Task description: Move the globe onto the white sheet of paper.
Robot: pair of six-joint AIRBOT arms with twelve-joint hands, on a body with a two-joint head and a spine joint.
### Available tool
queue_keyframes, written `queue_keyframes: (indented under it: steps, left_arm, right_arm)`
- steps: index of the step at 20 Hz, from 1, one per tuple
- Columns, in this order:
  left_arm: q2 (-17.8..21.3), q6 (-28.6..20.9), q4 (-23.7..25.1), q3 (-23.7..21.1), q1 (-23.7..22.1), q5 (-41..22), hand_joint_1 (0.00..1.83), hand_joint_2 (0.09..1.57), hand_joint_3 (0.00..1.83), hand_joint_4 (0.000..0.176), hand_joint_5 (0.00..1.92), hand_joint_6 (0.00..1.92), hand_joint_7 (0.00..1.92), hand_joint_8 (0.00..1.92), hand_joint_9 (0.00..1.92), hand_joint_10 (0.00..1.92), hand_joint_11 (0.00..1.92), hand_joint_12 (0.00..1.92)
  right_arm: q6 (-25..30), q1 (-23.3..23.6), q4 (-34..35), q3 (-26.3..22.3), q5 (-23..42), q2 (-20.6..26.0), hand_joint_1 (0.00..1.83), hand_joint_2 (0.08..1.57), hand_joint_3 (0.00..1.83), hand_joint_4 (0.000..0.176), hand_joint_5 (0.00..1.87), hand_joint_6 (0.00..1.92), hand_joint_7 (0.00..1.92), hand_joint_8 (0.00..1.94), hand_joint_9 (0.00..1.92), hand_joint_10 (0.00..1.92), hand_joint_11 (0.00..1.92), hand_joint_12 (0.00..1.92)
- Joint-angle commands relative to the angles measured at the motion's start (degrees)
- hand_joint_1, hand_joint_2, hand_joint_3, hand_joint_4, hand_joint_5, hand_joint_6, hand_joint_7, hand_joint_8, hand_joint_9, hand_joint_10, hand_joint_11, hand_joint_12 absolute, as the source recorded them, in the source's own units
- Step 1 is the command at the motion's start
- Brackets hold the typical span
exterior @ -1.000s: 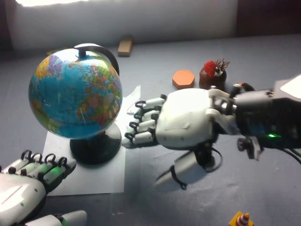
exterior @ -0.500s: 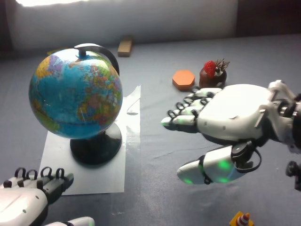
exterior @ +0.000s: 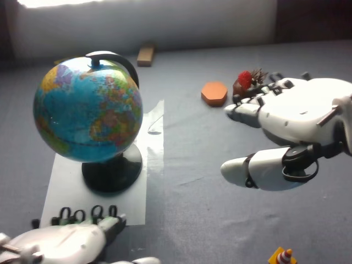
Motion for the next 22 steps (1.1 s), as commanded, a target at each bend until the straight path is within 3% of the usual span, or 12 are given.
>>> queue_keyframes:
  steps: [1, 3, 5, 6, 13, 14, 16, 17, 19, 20, 21, 22]
  left_arm:
    - [-0.59, 1.95, 1.01, -0.13, -2.29, -3.03, 0.00, 1.22, 0.00, 0.009, 0.05, 0.00, 0.06, 0.00, 0.11, 0.00, 0.00, 0.26]
    - [-2.24, 7.86, -4.32, -0.12, -7.69, -5.21, 0.00, 1.22, 0.00, 0.008, 0.05, 0.00, 0.06, 0.00, 0.11, 0.00, 0.00, 0.25]
    - [-4.04, 11.86, -8.30, 0.11, -11.65, -7.87, 0.00, 1.21, 0.00, 0.008, 0.05, 0.00, 0.06, 0.00, 0.10, 0.00, 0.00, 0.25]
    - [-5.31, 15.50, -14.23, -0.37, -17.38, -12.25, 0.00, 1.21, 0.00, 0.009, 0.05, 0.00, 0.05, 0.00, 0.09, 0.00, 0.00, 0.22]
    - [-6.49, 24.46, -25.84, -0.42, -26.73, -16.12, 0.00, 1.22, 0.00, 0.008, 0.07, 0.01, 0.06, 0.00, 0.11, 0.01, 0.00, 0.21]
    - [-6.49, 24.65, -26.25, -0.38, -27.17, -16.19, 0.00, 1.22, 0.00, 0.005, 0.15, 0.02, 0.14, 0.02, 0.16, 0.02, 0.00, 0.25]
    - [-6.44, 25.52, -28.34, -0.33, -28.29, -16.51, 0.00, 1.22, 0.00, 0.001, 0.35, 0.05, 0.37, 0.03, 0.32, 0.04, 0.00, 0.46]
    - [-6.46, 26.10, -29.60, -0.37, -28.92, -16.98, 0.00, 1.24, 0.00, 0.000, 0.49, 0.07, 0.53, 0.03, 0.46, 0.06, 0.00, 0.76]
    - [-6.51, 26.45, -30.22, -0.37, -29.66, -17.50, 0.00, 1.26, 0.00, 0.000, 0.66, 0.09, 0.77, 0.06, 0.64, 0.10, 0.02, 1.12]
    - [-6.52, 26.49, -30.25, -0.29, -29.74, -17.51, 0.00, 1.27, 0.00, 0.000, 0.74, 0.10, 0.87, 0.08, 0.71, 0.14, 0.07, 1.22]
    - [-6.53, 27.05, -30.27, -0.08, -29.84, -17.51, 0.00, 1.29, 0.00, 0.000, 0.80, 0.12, 0.95, 0.10, 0.73, 0.32, 0.16, 1.29]
    - [-6.52, 27.42, -30.43, 0.04, -29.90, -17.51, 0.06, 1.32, 0.00, 0.000, 0.87, 0.20, 1.04, 0.17, 0.76, 0.66, 0.32, 1.41]
  right_arm:
    - [0.71, 1.64, -3.30, -1.08, -1.94, 0.56, 0.00, 1.15, 0.00, 0.000, 0.12, 0.00, 0.16, 0.00, 0.18, 0.00, 0.00, 0.22]
    - [-0.40, 3.77, -0.54, -2.74, -2.64, 0.83, 0.00, 1.15, 0.00, 0.000, 0.13, 0.00, 0.16, 0.00, 0.18, 0.00, 0.00, 0.22]
    - [-5.20, 6.78, 5.69, -4.29, -6.44, 0.70, 0.00, 1.15, 0.00, 0.000, 0.15, 0.01, 0.16, 0.01, 0.19, 0.01, 0.00, 0.22]
    - [-9.77, 9.11, 12.23, -5.93, -8.11, 2.44, 0.00, 1.15, 0.00, 0.000, 0.15, 0.01, 0.16, 0.01, 0.19, 0.01, 0.00, 0.22]
    - [-11.20, 11.74, 12.56, -8.28, -5.63, 3.99, 0.00, 1.15, 0.00, 0.000, 0.14, 0.01, 0.20, 0.01, 0.19, 0.01, 0.00, 0.27]
    - [-11.30, 12.28, 12.82, -8.33, -5.54, 3.98, 0.00, 1.15, 0.00, 0.000, 0.20, 0.02, 0.28, 0.03, 0.24, 0.02, 0.00, 0.39]
    - [-11.50, 13.39, 13.99, -8.54, -5.95, 3.85, 0.00, 1.15, 0.00, 0.000, 0.37, 0.06, 0.50, 0.05, 0.40, 0.06, 0.00, 0.94]
    - [-11.44, 13.55, 13.99, -8.69, -5.87, 3.81, 0.00, 1.15, 0.00, 0.000, 0.53, 0.12, 0.67, 0.10, 0.60, 0.14, 0.01, 1.27]
    - [-11.40, 13.68, 13.98, -8.92, -5.70, 3.74, 0.00, 1.17, 0.00, 0.000, 0.71, 0.27, 0.88, 0.17, 0.75, 0.61, 0.19, 1.58]
    - [-11.43, 13.64, 13.98, -8.97, -5.60, 3.72, 0.03, 1.18, 0.00, 0.000, 0.71, 0.50, 0.93, 0.27, 0.74, 0.87, 0.30, 1.67]
    - [-11.41, 13.58, 13.98, -9.01, -5.59, 3.70, 0.07, 1.18, 0.00, 0.000, 0.69, 0.74, 0.93, 0.43, 0.73, 1.03, 0.37, 1.71]
    - [-11.40, 13.58, 13.97, -9.02, -5.59, 3.69, 0.12, 1.19, 0.00, 0.000, 0.69, 0.99, 0.93, 0.66, 0.74, 1.21, 0.46, 1.78]
